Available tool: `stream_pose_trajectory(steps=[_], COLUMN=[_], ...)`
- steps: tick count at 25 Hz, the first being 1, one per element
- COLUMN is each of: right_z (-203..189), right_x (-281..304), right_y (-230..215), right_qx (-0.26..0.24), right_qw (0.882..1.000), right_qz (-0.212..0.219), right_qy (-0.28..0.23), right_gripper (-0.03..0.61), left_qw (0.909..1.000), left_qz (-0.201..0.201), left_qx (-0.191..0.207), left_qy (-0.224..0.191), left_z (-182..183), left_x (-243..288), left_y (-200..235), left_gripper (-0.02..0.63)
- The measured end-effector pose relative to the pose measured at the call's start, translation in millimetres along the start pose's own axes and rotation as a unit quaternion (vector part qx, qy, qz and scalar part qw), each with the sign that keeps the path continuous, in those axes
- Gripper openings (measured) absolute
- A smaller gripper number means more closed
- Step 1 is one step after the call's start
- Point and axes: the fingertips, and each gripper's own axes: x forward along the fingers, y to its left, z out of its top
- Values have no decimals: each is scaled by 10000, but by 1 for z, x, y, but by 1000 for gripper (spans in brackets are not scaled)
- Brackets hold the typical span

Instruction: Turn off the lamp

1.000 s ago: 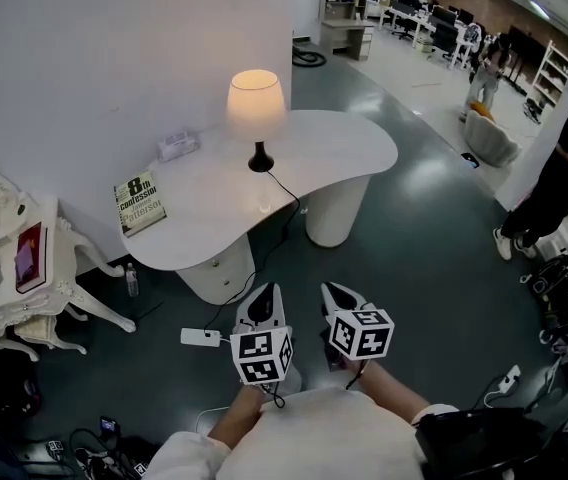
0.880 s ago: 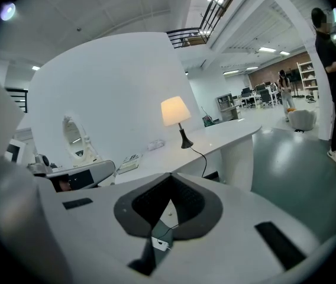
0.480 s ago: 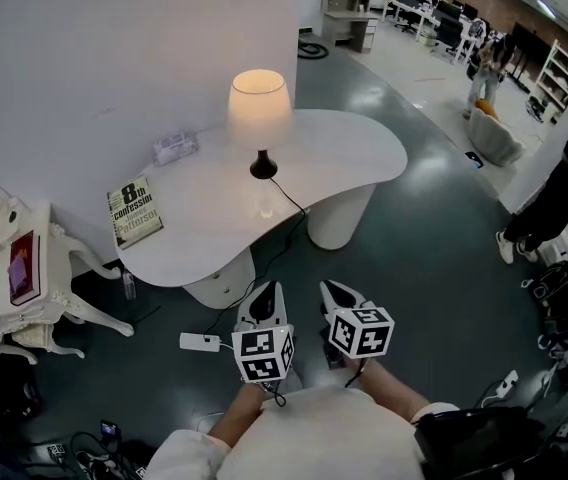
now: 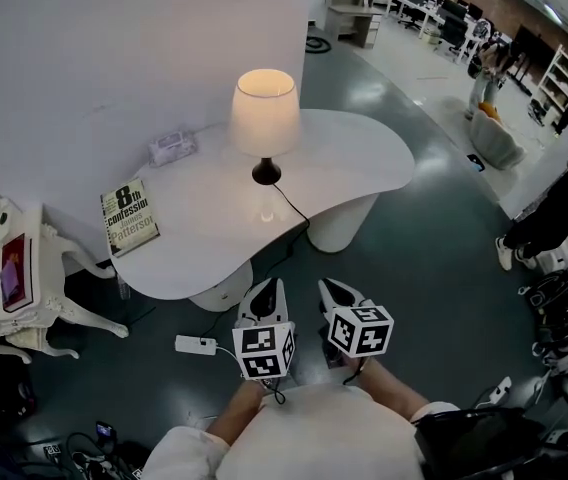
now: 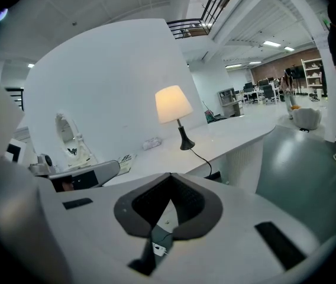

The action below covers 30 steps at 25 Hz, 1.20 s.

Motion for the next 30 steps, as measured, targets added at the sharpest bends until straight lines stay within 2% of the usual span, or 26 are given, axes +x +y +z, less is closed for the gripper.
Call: stream_pose_trajectory(steps=[16, 24, 30], right_z=[20, 20, 32], right_x=[55, 68, 89], right_y=[-22, -26, -23], right_qx=[103, 157, 53], right_qw=[9998, 9994, 9980], right_qz=[-75, 43, 443], right_qy=[167, 290, 444], right_gripper=[-2, -2, -2], left_qw=[9998, 9996, 9982], left_qz=[-103, 83, 523], left_qx=[-31, -10, -89], left_qy=[188, 265, 286], left_z=[7, 4, 7], left_x=[59, 64, 74], left_y=[24, 30, 41], left_gripper=[9, 9, 9])
